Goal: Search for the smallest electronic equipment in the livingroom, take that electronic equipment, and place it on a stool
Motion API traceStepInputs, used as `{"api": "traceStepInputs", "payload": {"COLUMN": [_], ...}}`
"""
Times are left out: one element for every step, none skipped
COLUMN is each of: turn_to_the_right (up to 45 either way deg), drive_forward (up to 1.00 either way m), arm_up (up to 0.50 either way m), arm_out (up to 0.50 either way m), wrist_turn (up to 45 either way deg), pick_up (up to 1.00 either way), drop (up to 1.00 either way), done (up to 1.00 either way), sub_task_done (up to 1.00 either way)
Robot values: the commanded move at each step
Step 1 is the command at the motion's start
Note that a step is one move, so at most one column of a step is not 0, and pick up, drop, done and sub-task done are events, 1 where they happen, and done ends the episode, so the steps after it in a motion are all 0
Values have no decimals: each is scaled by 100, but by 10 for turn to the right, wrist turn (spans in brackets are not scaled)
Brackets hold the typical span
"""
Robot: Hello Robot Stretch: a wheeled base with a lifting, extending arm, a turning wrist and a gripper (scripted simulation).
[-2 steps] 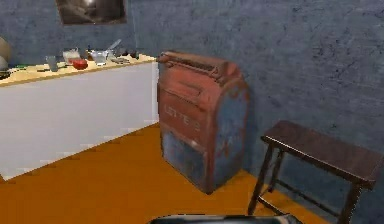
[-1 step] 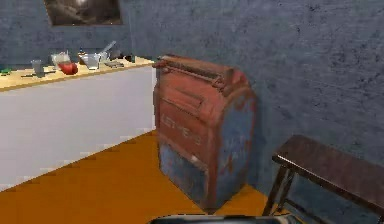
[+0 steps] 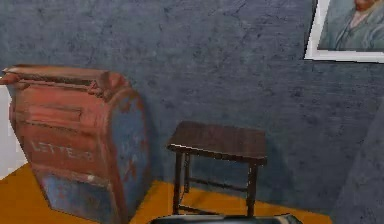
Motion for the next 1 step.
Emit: {"api": "traceStepInputs", "payload": {"turn_to_the_right": [0], "drive_forward": [40], "arm_up": [0], "arm_out": [0], "wrist_turn": [0], "pick_up": [0], "drop": [0], "done": [0], "sub_task_done": [0]}}
